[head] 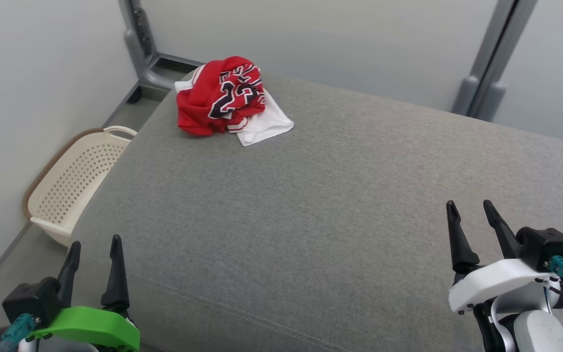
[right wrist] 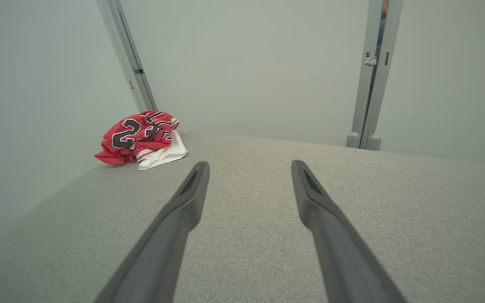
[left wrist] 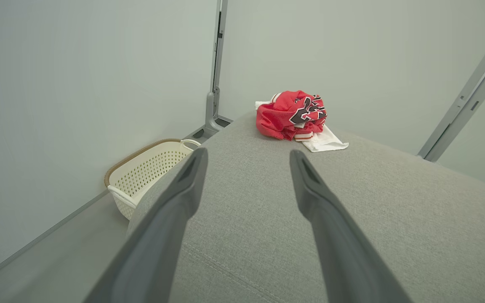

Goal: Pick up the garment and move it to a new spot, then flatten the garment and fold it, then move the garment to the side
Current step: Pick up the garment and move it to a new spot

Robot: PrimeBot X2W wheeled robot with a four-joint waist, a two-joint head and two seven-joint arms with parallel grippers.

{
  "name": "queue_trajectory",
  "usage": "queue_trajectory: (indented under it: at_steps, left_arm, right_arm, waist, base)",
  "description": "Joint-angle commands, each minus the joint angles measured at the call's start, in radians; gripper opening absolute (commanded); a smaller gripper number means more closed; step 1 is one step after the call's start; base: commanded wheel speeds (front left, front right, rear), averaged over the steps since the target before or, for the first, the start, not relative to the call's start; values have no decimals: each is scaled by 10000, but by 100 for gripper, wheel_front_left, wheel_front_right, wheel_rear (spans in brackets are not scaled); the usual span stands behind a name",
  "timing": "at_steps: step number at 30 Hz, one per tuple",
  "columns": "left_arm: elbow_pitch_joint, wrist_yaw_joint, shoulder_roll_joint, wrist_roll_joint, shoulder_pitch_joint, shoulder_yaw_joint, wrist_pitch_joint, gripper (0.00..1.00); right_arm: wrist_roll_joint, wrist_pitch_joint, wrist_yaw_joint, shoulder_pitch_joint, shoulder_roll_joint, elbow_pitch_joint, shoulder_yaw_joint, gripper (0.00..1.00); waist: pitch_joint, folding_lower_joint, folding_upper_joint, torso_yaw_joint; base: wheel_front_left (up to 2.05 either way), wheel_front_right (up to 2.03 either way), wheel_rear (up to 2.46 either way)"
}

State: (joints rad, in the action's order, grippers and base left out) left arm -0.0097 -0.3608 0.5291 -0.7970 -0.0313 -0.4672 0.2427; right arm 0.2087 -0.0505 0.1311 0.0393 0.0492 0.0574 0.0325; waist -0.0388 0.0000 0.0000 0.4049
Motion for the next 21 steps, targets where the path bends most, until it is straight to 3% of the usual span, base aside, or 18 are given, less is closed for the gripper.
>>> queue_trajectory:
  at_steps: [1,10,18,21]
  left_arm:
    - [-40,-57,91,55,51,83,7,100]
    - [-513,-363,8,123,559,584,150,100]
    - [-446,-106,169,309,69,257,-219,100]
    - [-315,16,332,360,-271,206,-445,100]
  right_arm:
    - [16,-64,-8,116,24,24,-56,100]
    - [84,-201,-8,763,35,475,-622,100]
    - [234,-472,-8,570,32,785,-374,100]
    - [169,-427,-8,528,32,719,-357,100]
  waist:
    - [59,0,0,936]
    - [249,0,0,1074]
    - [98,0,0,939]
    - [168,0,0,570]
  base:
    - [0,0,0]
    - [0,0,0]
    - [0,0,0]
    - [0,0,0]
